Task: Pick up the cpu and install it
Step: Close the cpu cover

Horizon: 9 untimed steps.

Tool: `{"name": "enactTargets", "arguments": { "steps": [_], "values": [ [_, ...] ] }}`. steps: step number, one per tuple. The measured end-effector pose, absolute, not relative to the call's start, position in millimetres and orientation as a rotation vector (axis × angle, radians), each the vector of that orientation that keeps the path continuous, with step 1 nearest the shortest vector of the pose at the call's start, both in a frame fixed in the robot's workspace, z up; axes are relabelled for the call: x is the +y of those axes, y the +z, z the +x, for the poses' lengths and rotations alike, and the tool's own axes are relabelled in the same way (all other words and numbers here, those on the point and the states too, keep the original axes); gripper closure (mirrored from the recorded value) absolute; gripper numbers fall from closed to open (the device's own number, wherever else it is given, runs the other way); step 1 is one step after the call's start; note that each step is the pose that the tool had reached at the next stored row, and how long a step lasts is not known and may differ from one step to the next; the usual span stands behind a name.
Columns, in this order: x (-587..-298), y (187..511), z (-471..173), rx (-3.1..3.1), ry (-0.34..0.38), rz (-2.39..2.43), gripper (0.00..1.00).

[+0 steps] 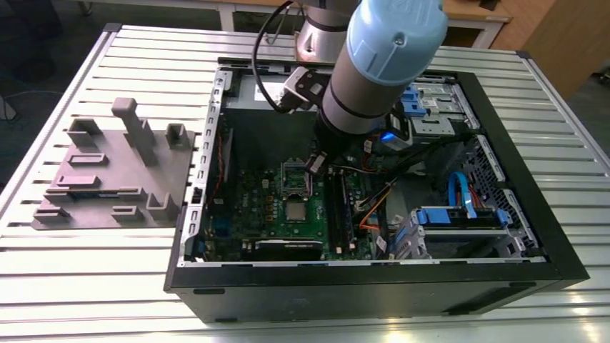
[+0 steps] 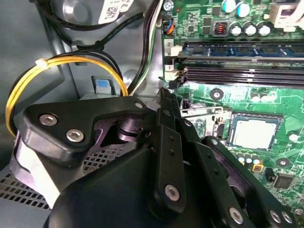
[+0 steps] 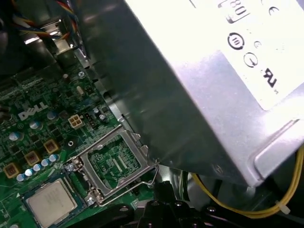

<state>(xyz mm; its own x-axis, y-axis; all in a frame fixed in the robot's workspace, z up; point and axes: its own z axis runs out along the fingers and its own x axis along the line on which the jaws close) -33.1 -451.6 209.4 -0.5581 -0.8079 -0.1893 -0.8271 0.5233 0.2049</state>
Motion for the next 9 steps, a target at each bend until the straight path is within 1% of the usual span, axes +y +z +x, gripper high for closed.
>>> {"name": "enactTargets", "arguments": {
  "steps": [9],
  "values": [
    [-449.6, 202.6, -33.1, 2.643, 0.417, -1.49, 0.89]
  ]
}}
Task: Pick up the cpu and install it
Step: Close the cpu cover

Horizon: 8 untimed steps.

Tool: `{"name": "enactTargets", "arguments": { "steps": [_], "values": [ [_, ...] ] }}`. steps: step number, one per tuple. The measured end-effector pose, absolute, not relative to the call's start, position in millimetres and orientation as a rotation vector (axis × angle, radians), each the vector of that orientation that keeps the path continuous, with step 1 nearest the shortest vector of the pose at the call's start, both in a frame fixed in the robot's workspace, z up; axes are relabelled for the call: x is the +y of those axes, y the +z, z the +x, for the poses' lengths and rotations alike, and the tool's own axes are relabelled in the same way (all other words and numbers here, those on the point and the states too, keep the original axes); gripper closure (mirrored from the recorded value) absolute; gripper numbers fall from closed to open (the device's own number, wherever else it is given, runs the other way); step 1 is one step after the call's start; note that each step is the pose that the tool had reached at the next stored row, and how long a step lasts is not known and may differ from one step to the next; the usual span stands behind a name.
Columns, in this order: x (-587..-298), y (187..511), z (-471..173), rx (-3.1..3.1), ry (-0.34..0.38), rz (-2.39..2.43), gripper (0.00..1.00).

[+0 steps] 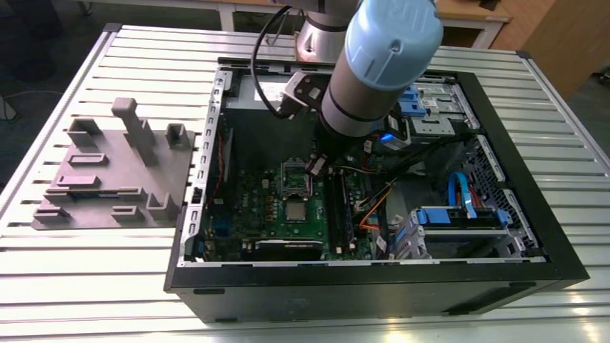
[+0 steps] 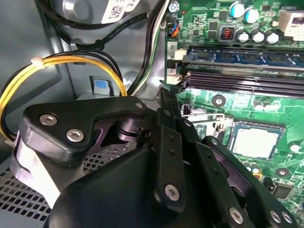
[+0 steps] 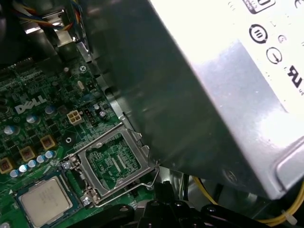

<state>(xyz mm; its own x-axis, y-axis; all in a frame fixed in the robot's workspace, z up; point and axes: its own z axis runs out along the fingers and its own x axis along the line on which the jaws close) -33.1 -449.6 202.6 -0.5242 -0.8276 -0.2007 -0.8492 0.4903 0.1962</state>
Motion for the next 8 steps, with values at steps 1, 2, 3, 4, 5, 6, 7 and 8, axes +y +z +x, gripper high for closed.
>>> {"name": "enactTargets", "arguments": {
  "steps": [1, 2, 3, 4, 5, 6, 7, 8],
  "values": [
    [-449.4, 202.3, -33.1, 2.639, 0.42, -1.494, 0.89],
    [-449.2, 202.1, -33.2, 2.634, 0.427, -1.497, 0.89],
    [-449.0, 202.1, -33.2, 2.629, 0.434, -1.499, 0.89],
    [-448.9, 202.1, -33.2, 2.626, 0.436, -1.5, 0.89],
    [-448.9, 202.3, -33.1, 2.626, 0.437, -1.501, 0.89],
    [-448.9, 202.2, -33.1, 2.625, 0.437, -1.502, 0.89],
    [-448.8, 202.2, -33.1, 2.625, 0.437, -1.503, 0.89],
    [-448.7, 202.3, -33.1, 2.624, 0.437, -1.504, 0.89]
  ]
}}
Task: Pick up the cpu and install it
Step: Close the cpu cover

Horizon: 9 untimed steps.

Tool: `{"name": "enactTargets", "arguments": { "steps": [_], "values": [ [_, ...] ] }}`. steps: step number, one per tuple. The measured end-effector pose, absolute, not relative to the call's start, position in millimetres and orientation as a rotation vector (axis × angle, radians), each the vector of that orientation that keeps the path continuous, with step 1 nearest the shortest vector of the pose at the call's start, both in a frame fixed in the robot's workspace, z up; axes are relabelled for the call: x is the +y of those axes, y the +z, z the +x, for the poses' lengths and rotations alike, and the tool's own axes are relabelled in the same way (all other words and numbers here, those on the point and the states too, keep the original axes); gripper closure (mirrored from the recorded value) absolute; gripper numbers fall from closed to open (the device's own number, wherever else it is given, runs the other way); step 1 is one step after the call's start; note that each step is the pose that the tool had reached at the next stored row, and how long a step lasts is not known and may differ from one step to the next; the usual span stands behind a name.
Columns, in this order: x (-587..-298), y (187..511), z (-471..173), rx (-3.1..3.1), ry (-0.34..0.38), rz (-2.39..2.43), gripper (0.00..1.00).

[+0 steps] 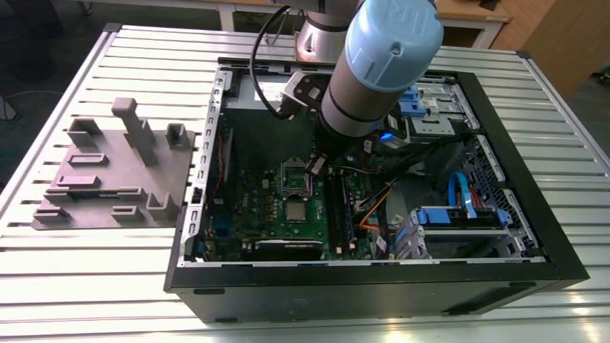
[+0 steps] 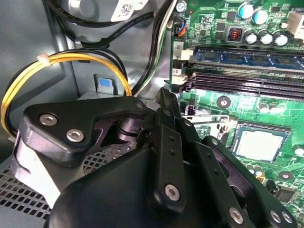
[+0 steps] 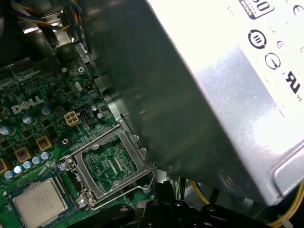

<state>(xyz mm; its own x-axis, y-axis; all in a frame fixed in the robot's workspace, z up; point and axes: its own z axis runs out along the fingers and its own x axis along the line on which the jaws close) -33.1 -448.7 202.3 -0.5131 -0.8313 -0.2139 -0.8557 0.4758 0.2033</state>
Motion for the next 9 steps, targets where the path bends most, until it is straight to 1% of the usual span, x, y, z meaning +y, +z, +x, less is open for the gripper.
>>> {"name": "enactTargets", "arguments": {
  "steps": [9],
  "values": [
    [-446.2, 198.6, -33.6, 2.617, 0.443, -1.514, 0.89]
  ]
}}
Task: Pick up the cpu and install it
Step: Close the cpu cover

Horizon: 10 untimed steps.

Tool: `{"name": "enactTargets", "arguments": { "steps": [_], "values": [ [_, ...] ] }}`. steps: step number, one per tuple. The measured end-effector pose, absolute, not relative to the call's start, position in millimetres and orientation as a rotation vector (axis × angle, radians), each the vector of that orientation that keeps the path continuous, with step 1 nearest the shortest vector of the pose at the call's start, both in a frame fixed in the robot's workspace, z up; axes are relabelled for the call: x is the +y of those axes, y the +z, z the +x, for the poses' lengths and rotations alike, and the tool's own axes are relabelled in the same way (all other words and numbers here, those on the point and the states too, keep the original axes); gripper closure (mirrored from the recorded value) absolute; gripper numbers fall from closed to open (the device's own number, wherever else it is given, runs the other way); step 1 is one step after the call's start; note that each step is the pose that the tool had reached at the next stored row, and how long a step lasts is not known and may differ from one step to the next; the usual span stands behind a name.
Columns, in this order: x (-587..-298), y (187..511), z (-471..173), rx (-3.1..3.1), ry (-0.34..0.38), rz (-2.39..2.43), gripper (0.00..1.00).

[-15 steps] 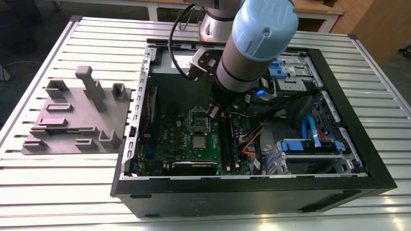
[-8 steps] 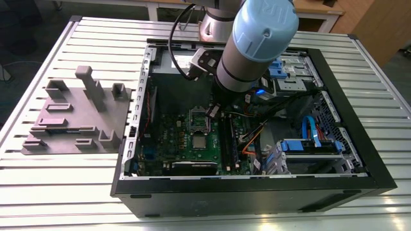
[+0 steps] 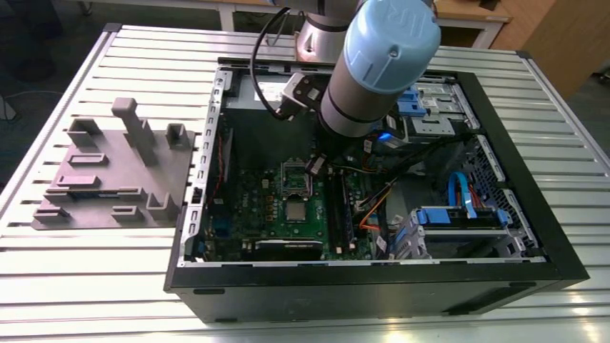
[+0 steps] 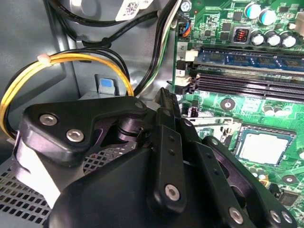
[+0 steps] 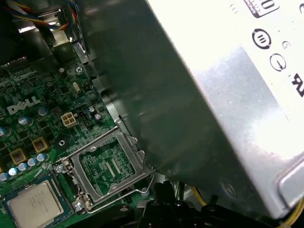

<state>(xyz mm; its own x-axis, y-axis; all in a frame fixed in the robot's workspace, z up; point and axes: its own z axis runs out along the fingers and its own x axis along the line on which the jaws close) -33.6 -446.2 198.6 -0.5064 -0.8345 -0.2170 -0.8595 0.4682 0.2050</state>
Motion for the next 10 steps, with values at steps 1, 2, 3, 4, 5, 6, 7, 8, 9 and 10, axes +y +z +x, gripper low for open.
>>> {"name": "enactTargets", "arguments": {
  "steps": [1, 2, 3, 4, 5, 6, 7, 8, 9, 10],
  "values": [
    [-446.2, 198.3, -33.7, 2.617, 0.443, -1.514, 0.89],
    [-446.1, 198.0, -34.1, 2.616, 0.443, -1.515, 0.89],
    [-446.1, 197.9, -34.3, 2.616, 0.443, -1.516, 0.89],
    [-446.1, 197.7, -34.5, 2.616, 0.443, -1.516, 0.89],
    [-446.1, 197.6, -34.8, 2.615, 0.443, -1.517, 0.89],
    [-446.1, 197.5, -35.0, 2.615, 0.443, -1.518, 0.89],
    [-446.1, 197.5, -35.2, 2.615, 0.443, -1.518, 0.89],
    [-446.1, 197.5, -35.3, 2.615, 0.443, -1.518, 0.89],
    [-446.1, 197.5, -35.6, 2.615, 0.443, -1.518, 0.89],
    [-446.1, 197.5, -35.7, 2.615, 0.443, -1.518, 0.89]
  ]
}}
